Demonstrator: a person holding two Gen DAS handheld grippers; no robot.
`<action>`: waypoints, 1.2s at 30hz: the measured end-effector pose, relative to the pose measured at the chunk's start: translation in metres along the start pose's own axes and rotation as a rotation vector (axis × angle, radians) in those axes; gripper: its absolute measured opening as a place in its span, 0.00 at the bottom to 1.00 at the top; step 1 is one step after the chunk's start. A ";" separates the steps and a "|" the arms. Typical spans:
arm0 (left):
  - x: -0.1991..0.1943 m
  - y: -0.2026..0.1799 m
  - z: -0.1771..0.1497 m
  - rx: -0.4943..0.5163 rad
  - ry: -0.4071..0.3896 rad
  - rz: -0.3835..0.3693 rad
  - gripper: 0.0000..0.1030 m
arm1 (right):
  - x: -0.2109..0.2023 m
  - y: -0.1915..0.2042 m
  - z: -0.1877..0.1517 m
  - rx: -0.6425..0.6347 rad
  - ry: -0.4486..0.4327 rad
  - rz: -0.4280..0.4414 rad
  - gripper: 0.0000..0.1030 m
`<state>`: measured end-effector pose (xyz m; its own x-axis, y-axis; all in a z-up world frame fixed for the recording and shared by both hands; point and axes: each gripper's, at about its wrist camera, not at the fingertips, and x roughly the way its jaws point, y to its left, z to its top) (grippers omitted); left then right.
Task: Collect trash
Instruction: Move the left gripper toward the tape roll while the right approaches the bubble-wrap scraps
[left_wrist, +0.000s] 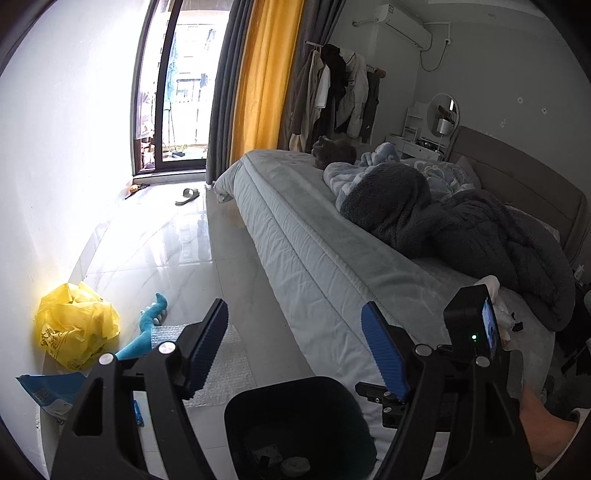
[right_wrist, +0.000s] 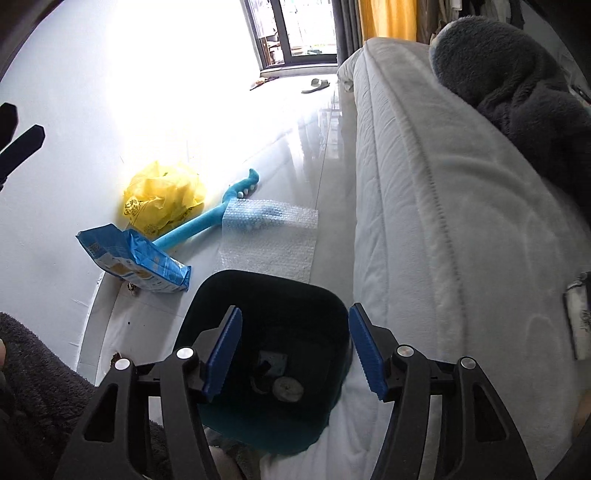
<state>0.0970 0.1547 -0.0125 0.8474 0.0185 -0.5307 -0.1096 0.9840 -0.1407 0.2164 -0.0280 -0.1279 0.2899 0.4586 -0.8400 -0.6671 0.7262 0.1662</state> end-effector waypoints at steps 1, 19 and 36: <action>0.000 -0.005 0.001 0.001 -0.006 -0.010 0.76 | -0.007 -0.005 0.000 0.005 -0.014 -0.003 0.65; 0.008 -0.090 0.008 0.077 -0.050 -0.088 0.91 | -0.113 -0.090 -0.018 0.138 -0.250 -0.113 0.70; 0.036 -0.152 -0.007 0.125 0.008 -0.235 0.92 | -0.166 -0.185 -0.066 0.354 -0.366 -0.253 0.75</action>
<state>0.1404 0.0049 -0.0164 0.8380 -0.2136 -0.5022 0.1547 0.9754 -0.1568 0.2465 -0.2718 -0.0534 0.6719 0.3501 -0.6527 -0.2936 0.9349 0.1992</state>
